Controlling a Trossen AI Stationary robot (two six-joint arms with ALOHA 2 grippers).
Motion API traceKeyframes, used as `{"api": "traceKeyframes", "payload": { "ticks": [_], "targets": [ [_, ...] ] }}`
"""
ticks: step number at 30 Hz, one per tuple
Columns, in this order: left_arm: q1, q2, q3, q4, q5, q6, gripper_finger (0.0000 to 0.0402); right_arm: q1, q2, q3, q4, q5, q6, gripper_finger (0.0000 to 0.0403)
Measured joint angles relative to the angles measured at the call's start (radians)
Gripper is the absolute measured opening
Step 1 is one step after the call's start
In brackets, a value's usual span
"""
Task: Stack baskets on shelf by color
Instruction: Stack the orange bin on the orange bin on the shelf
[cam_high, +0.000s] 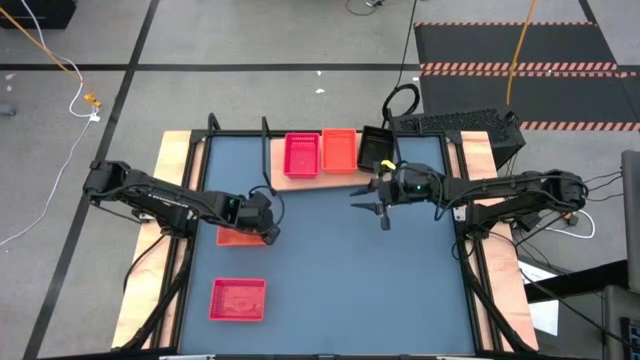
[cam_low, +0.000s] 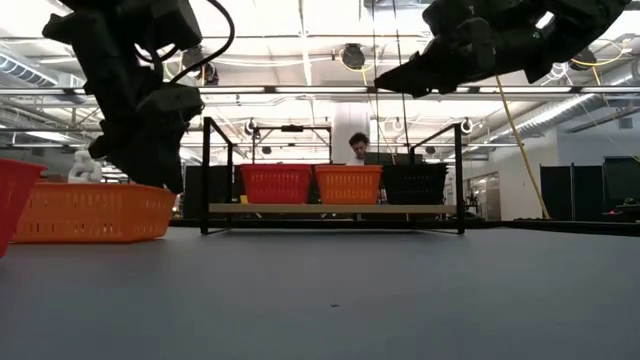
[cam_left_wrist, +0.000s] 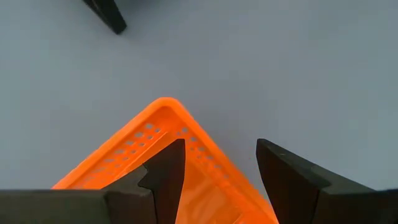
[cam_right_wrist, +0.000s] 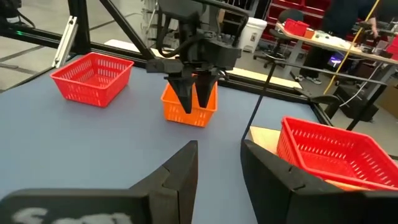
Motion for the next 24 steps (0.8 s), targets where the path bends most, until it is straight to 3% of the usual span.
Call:
{"api": "traceKeyframes", "payload": {
  "ticks": [9,13,16,24],
  "targets": [
    [0.001,-0.034,0.013,-0.023,0.041,0.055,0.02,0.0,0.008,0.0,0.026,0.001,-0.007,0.0116],
    [0.001,-0.104,0.075,-0.126,0.038,0.122,0.02,0.0,0.119,0.02,0.159,0.007,-0.103,0.0116],
    [0.001,-0.172,0.142,-0.196,-0.023,0.163,0.02,0.0,0.263,0.167,0.111,0.001,-0.172,0.0116],
    [0.001,-0.358,0.225,-0.322,-0.234,0.259,0.02,0.043,0.772,0.808,-0.32,0.002,-0.388,0.0104]
  ]
}}
